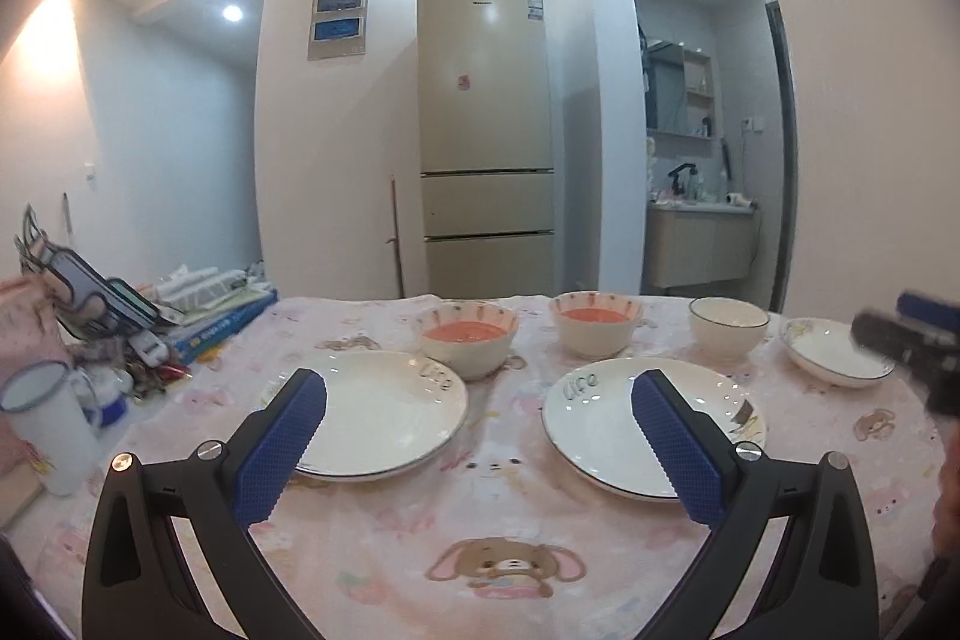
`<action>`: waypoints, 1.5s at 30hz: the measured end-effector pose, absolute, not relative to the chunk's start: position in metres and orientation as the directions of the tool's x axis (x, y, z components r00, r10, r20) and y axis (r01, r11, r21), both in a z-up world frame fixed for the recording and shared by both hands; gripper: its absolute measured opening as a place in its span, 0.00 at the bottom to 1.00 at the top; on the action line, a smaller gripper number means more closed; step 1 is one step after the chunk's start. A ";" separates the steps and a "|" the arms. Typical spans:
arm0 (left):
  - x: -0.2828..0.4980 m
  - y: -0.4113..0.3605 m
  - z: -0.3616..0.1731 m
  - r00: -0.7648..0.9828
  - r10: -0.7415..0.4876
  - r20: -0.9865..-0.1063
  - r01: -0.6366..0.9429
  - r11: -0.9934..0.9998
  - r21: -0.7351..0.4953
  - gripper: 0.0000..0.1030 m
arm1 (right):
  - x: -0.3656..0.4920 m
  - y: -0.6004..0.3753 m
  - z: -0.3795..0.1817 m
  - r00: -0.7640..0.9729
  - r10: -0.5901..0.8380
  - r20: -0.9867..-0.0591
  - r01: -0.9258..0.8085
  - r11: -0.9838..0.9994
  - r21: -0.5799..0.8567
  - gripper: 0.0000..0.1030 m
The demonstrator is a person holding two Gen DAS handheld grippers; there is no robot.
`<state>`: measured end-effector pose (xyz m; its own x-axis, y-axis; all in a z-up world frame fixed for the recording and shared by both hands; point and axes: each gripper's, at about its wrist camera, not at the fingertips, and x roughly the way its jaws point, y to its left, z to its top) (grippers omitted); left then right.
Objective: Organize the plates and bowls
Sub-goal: 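Move both grippers down toward the rim of a white 'Life' plate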
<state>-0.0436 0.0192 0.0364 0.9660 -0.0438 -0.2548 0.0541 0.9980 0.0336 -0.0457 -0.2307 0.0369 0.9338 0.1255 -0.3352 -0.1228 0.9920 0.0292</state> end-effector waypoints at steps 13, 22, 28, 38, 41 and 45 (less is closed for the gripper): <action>-0.005 0.076 0.076 0.953 0.042 -0.300 -0.008 0.993 0.114 1.00 | -0.010 -0.204 0.081 0.895 0.331 -0.299 -0.325 0.943 0.072 1.00; 0.058 0.132 0.073 0.901 -0.038 -0.431 0.036 0.999 -0.012 1.00 | 0.049 -0.174 0.103 0.967 0.058 -0.250 -0.050 0.998 0.037 1.00; 0.091 0.172 0.055 0.868 -0.137 -0.478 0.108 0.990 -0.088 1.00 | 0.085 -0.126 0.104 0.888 0.242 -0.392 -0.263 0.965 -0.001 0.91; 0.151 0.248 0.008 0.744 -0.220 -0.631 -0.030 0.932 -0.360 0.74 | 0.134 -0.076 0.064 0.735 0.365 -0.572 -0.326 0.929 0.174 0.82; 0.163 0.259 -0.010 0.714 -0.299 -0.633 -0.031 0.889 -0.456 0.66 | 0.154 -0.066 0.046 0.675 0.393 -0.624 -0.311 0.919 0.242 0.71; 0.169 0.259 -0.021 0.689 -0.305 -0.658 -0.046 0.887 -0.460 0.53 | 0.174 -0.051 0.020 0.584 0.430 -0.688 -0.315 0.902 0.296 0.47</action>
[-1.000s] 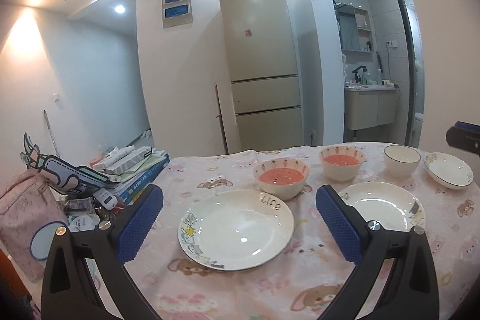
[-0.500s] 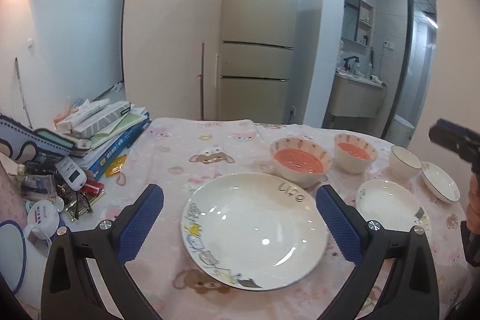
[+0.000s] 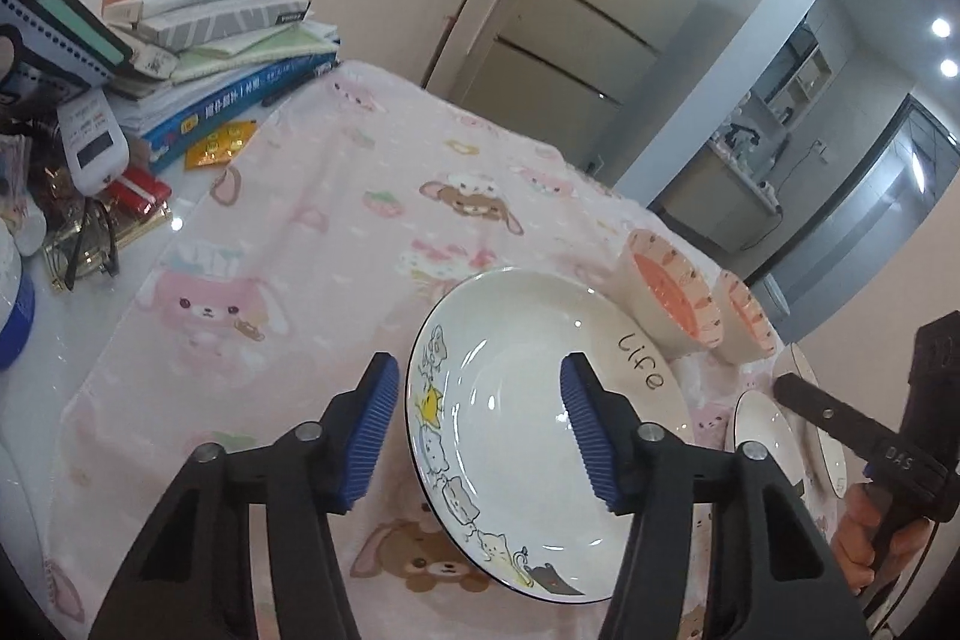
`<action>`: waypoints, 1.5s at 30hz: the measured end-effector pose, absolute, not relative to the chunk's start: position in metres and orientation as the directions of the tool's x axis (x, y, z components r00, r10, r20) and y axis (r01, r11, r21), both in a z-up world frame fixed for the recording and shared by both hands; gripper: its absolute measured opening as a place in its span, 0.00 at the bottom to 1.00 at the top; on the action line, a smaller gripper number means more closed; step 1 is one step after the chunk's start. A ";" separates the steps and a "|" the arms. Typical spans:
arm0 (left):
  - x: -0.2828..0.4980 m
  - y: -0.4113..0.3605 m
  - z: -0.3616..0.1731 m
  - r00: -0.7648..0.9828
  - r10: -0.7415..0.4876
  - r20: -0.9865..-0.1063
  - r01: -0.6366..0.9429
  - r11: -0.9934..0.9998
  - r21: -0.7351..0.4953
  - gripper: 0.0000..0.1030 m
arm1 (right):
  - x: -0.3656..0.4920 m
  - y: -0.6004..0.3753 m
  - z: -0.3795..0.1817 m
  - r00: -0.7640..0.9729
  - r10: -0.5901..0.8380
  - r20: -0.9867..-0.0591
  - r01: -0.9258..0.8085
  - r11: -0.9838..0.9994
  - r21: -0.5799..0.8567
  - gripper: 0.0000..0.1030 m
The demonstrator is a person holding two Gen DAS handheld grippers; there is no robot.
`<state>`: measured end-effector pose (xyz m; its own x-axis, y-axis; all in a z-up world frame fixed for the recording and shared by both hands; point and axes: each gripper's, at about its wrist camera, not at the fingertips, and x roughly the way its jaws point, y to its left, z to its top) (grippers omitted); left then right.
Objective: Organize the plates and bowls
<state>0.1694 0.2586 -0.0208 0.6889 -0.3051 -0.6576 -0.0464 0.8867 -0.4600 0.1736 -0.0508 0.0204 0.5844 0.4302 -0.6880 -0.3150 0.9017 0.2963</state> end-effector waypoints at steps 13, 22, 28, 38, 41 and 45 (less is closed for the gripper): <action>0.174 0.281 -0.045 0.655 -0.395 -0.644 -0.081 0.810 -0.581 0.26 | 0.203 -0.033 -0.039 0.350 0.466 -0.813 -0.259 0.882 0.394 0.22; 0.175 0.293 -0.052 0.624 -0.443 -0.644 -0.108 0.767 -0.633 0.27 | 0.215 -0.032 -0.056 0.290 0.456 -0.841 -0.224 0.887 0.404 0.19; 0.181 0.284 -0.064 0.556 -0.488 -0.673 -0.101 0.764 -0.637 0.27 | 0.224 -0.033 -0.059 0.241 0.502 -0.831 -0.229 0.861 0.454 0.19; 0.188 0.277 -0.077 0.502 -0.507 -0.701 -0.121 0.761 -0.637 0.27 | 0.230 -0.032 -0.074 0.180 0.531 -0.828 -0.189 0.845 0.501 0.11; 0.189 0.273 -0.076 0.499 -0.501 -0.707 -0.111 0.772 -0.626 0.25 | 0.229 -0.032 -0.074 0.183 0.530 -0.828 -0.204 0.844 0.496 0.11; 0.188 0.267 -0.072 0.483 -0.424 -0.766 -0.136 0.828 -0.544 0.11 | 0.228 -0.025 -0.071 0.196 0.495 -0.847 -0.259 0.859 0.442 0.12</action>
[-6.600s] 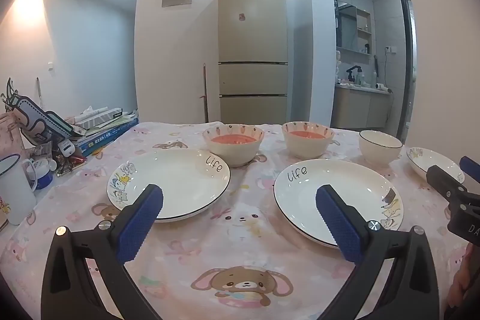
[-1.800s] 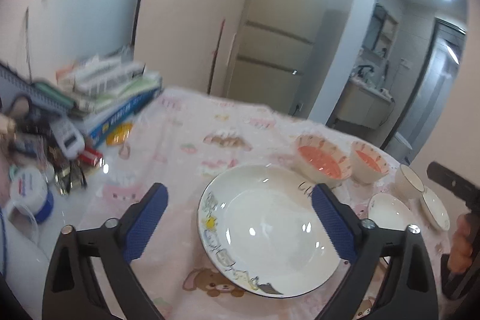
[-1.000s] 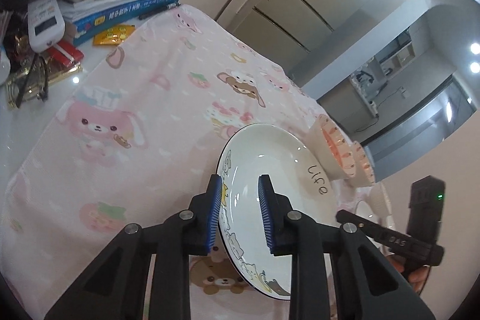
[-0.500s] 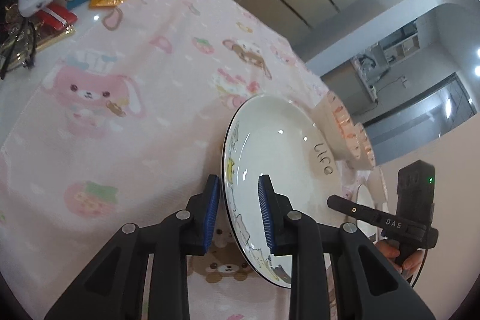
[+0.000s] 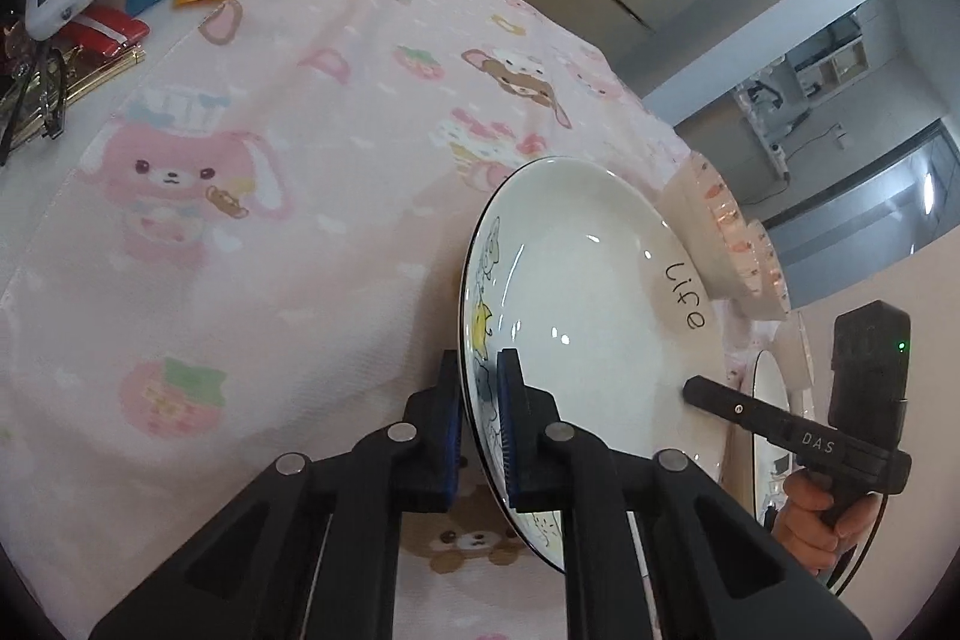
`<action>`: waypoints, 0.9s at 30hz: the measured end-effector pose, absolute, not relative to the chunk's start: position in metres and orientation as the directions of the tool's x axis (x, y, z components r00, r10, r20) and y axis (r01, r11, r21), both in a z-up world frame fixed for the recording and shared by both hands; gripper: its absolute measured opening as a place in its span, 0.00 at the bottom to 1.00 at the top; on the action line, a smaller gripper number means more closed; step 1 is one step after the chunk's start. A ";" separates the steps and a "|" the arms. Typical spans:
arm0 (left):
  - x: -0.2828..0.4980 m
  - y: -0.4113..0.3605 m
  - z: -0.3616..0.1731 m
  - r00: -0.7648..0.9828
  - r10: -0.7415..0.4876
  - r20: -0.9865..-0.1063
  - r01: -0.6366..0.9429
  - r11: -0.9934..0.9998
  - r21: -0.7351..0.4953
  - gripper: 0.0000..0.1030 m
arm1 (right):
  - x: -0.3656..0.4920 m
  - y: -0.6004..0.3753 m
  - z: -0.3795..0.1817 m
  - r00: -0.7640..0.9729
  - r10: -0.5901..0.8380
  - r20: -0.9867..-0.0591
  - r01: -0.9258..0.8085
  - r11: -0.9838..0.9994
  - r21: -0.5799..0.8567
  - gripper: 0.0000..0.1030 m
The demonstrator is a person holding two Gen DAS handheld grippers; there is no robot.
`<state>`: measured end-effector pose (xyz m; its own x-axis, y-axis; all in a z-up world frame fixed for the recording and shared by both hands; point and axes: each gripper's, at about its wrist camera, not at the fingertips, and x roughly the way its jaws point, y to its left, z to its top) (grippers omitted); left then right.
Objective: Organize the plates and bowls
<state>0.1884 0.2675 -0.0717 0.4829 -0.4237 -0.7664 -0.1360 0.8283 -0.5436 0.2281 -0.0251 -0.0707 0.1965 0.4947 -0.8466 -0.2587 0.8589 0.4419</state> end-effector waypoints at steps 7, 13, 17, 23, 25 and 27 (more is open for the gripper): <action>0.179 0.256 -0.047 0.508 -0.350 -0.787 -0.136 0.870 -0.474 0.11 | 0.223 -0.030 -0.064 0.189 0.500 -0.845 -0.241 0.858 0.454 0.13; 0.161 0.246 -0.013 0.551 -0.321 -0.770 -0.108 0.888 -0.447 0.12 | 0.207 -0.036 -0.035 0.237 0.514 -0.824 -0.290 0.847 0.445 0.13; 0.149 0.238 0.005 0.564 -0.319 -0.761 -0.096 0.891 -0.444 0.12 | 0.198 -0.045 -0.017 0.259 0.526 -0.810 -0.304 0.840 0.449 0.13; 0.133 0.217 0.034 0.586 -0.310 -0.749 -0.067 0.902 -0.426 0.13 | 0.183 -0.063 0.011 0.290 0.540 -0.790 -0.327 0.832 0.448 0.13; 0.125 0.206 0.048 0.602 -0.304 -0.738 -0.047 0.909 -0.414 0.13 | 0.179 -0.072 0.020 0.301 0.546 -0.782 -0.329 0.829 0.452 0.13; 0.122 0.195 0.058 0.609 -0.313 -0.729 -0.031 0.909 -0.416 0.13 | 0.173 -0.082 0.029 0.318 0.551 -0.772 -0.332 0.827 0.454 0.13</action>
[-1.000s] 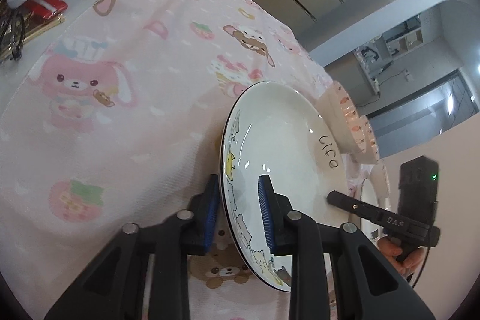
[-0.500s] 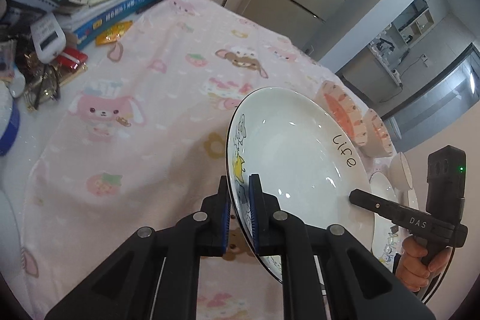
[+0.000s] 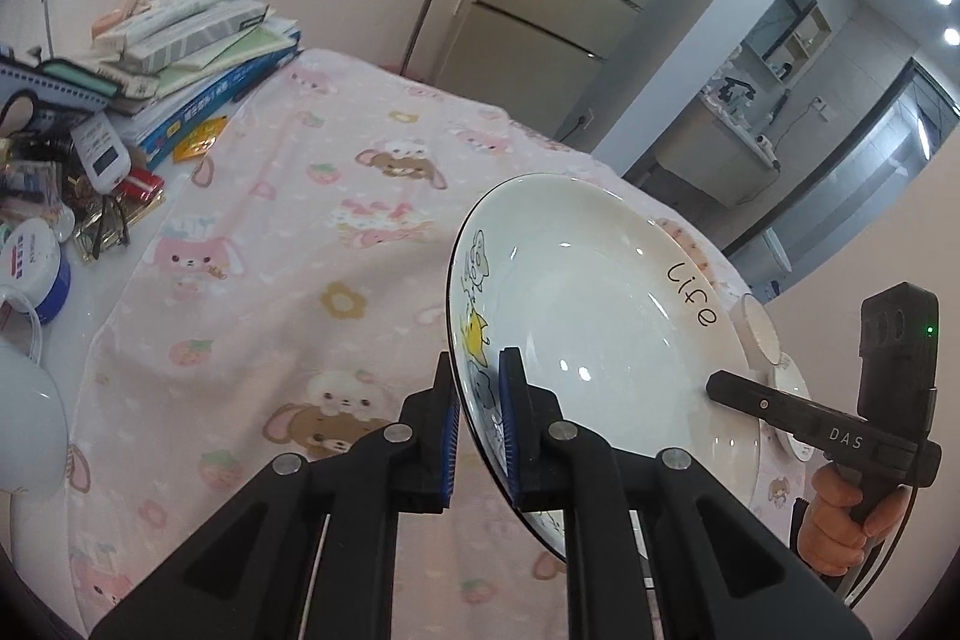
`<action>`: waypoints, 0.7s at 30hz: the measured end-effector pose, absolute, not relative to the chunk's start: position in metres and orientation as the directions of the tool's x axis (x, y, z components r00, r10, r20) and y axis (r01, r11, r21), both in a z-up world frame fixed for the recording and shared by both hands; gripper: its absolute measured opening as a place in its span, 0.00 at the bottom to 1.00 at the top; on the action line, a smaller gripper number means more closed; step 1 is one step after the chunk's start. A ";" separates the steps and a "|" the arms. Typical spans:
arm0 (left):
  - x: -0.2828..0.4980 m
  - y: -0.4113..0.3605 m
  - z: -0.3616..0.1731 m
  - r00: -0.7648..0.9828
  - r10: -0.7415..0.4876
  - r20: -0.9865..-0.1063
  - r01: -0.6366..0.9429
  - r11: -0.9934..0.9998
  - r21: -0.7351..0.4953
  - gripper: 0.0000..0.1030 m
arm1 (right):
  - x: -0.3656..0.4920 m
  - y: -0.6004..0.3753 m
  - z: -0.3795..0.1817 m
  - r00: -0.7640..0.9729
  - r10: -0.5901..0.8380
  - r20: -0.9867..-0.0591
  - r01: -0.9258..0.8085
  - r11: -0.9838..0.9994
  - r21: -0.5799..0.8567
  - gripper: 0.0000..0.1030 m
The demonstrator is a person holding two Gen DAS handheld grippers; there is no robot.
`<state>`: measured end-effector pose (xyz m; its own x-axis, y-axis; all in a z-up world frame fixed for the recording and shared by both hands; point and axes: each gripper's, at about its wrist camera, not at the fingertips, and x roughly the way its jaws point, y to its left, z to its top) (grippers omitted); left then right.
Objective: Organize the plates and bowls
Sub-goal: 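Carry the held plate over the other white 'Life' plate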
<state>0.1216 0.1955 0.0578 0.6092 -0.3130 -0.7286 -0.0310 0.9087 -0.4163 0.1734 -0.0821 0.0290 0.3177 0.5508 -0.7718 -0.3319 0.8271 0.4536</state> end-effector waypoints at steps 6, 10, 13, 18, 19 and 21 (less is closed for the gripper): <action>0.115 0.154 0.076 0.612 -0.336 -0.716 0.019 0.911 -0.412 0.13 | 0.155 -0.125 0.054 0.360 0.556 -0.749 -0.316 0.828 0.463 0.13; 0.112 0.126 0.086 0.615 -0.353 -0.705 0.052 0.910 -0.411 0.13 | 0.143 -0.151 0.062 0.408 0.522 -0.748 -0.288 0.852 0.437 0.13; 0.111 0.105 0.090 0.604 -0.381 -0.700 0.086 0.905 -0.417 0.13 | 0.137 -0.174 0.068 0.429 0.520 -0.739 -0.275 0.854 0.441 0.13; 0.111 0.070 0.090 0.588 -0.412 -0.696 0.130 0.898 -0.421 0.14 | 0.127 -0.208 0.075 0.466 0.504 -0.727 -0.250 0.863 0.438 0.13; 0.113 0.062 0.089 0.582 -0.417 -0.698 0.139 0.897 -0.420 0.14 | 0.126 -0.214 0.075 0.473 0.500 -0.725 -0.246 0.865 0.437 0.13; 0.116 0.050 0.085 0.573 -0.420 -0.704 0.149 0.898 -0.414 0.14 | 0.124 -0.227 0.071 0.484 0.493 -0.724 -0.230 0.869 0.438 0.13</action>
<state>0.1159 0.0501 0.0851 0.5734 -0.4196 -0.7037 0.1490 0.8980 -0.4140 0.1239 -0.2269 0.0706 0.4836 0.4925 -0.7236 -0.2303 0.8691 0.4377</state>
